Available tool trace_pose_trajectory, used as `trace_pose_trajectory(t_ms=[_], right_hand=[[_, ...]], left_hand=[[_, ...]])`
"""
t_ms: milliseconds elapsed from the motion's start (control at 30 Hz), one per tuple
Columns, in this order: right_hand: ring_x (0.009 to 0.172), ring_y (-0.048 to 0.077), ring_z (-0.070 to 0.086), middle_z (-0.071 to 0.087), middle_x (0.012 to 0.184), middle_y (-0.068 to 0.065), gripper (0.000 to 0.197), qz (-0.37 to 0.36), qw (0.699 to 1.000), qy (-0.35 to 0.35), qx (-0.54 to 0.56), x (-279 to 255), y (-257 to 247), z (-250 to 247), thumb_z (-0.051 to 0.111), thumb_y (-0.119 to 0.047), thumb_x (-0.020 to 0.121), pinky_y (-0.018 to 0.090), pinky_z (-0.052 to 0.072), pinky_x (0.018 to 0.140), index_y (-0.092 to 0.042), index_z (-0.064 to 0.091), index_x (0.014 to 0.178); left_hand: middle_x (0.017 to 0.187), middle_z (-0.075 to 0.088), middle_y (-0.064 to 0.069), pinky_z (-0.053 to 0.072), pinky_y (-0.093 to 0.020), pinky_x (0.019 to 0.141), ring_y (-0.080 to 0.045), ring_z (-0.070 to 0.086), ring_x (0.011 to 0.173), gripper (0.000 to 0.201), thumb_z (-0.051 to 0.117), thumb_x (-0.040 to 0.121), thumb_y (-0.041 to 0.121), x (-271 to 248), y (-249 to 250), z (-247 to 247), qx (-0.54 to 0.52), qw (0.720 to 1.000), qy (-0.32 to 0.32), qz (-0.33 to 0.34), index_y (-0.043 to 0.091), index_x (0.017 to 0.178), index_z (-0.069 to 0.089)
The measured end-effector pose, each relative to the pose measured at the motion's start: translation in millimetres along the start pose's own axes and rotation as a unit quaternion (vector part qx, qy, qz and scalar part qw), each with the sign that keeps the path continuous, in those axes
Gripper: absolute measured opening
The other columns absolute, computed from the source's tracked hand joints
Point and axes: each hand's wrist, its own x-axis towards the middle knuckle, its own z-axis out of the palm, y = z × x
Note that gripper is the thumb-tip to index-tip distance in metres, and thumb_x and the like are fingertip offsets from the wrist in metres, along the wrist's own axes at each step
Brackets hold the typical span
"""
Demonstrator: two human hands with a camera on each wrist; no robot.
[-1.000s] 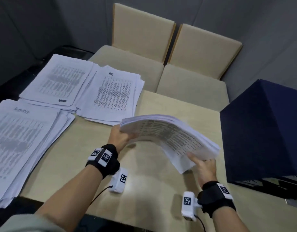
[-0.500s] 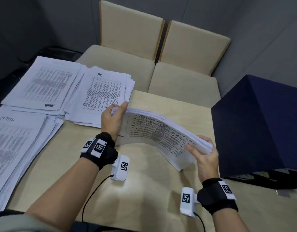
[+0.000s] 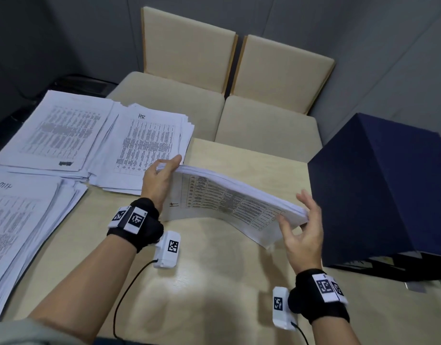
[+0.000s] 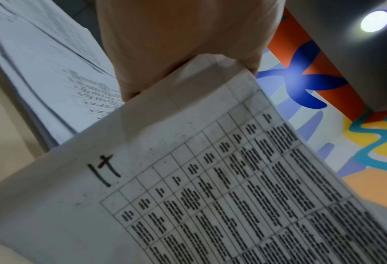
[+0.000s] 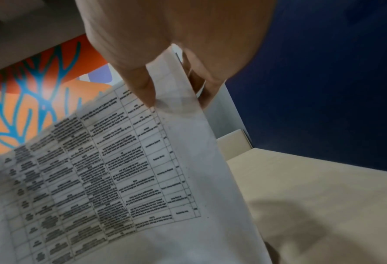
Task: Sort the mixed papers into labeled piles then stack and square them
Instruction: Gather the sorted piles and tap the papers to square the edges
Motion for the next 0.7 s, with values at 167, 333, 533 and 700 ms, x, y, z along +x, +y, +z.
trace_pose_trajectory(t_ms=[167, 333, 533, 700], right_hand=[[0.104, 0.015, 0.067, 0.071, 0.113, -0.003, 0.053, 0.215, 0.963, -0.071, 0.148, 3, 11, 4, 0.075, 0.000, 0.082, 0.023, 0.056, 0.084, -0.019, 0.061, 0.130], [0.078, 0.004, 0.068, 0.075, 0.089, -0.007, 0.028, 0.241, 0.952, -0.001, 0.191, 12, 8, 17, 0.070, 0.004, 0.081, 0.011, 0.049, 0.059, -0.011, 0.071, 0.105], [0.096, 0.016, 0.069, 0.074, 0.106, 0.004, 0.031, 0.323, 0.934, -0.080, 0.132, -3, 35, 19, 0.078, -0.006, 0.080, 0.024, 0.052, 0.078, -0.015, 0.069, 0.108], [0.100, 0.017, 0.067, 0.072, 0.111, 0.006, 0.031, 0.344, 0.928, -0.125, 0.066, -4, 39, 15, 0.075, -0.013, 0.085, 0.027, 0.049, 0.084, -0.014, 0.067, 0.115]], left_hand=[[0.103, 0.075, -0.004, 0.053, -0.041, 0.093, -0.019, 0.070, 0.099, 0.076, 0.093, 0.050, 0.043, -4, -14, -11, 0.052, 0.994, -0.097, -0.019, 0.012, 0.114, 0.067], [0.097, 0.076, -0.006, 0.057, -0.035, 0.089, -0.015, 0.073, 0.091, 0.038, 0.083, 0.071, 0.014, -18, -17, 0, 0.014, 0.998, -0.054, -0.008, 0.006, 0.107, 0.072], [0.099, 0.076, 0.004, 0.054, -0.026, 0.082, -0.008, 0.071, 0.094, 0.043, 0.079, 0.078, 0.016, -18, -38, -7, 0.042, 0.994, -0.100, -0.022, 0.007, 0.118, 0.066], [0.085, 0.076, 0.014, 0.056, -0.020, 0.072, -0.003, 0.072, 0.081, 0.029, 0.062, 0.093, 0.028, -15, -37, -3, 0.084, 0.985, -0.144, -0.033, 0.009, 0.115, 0.067]])
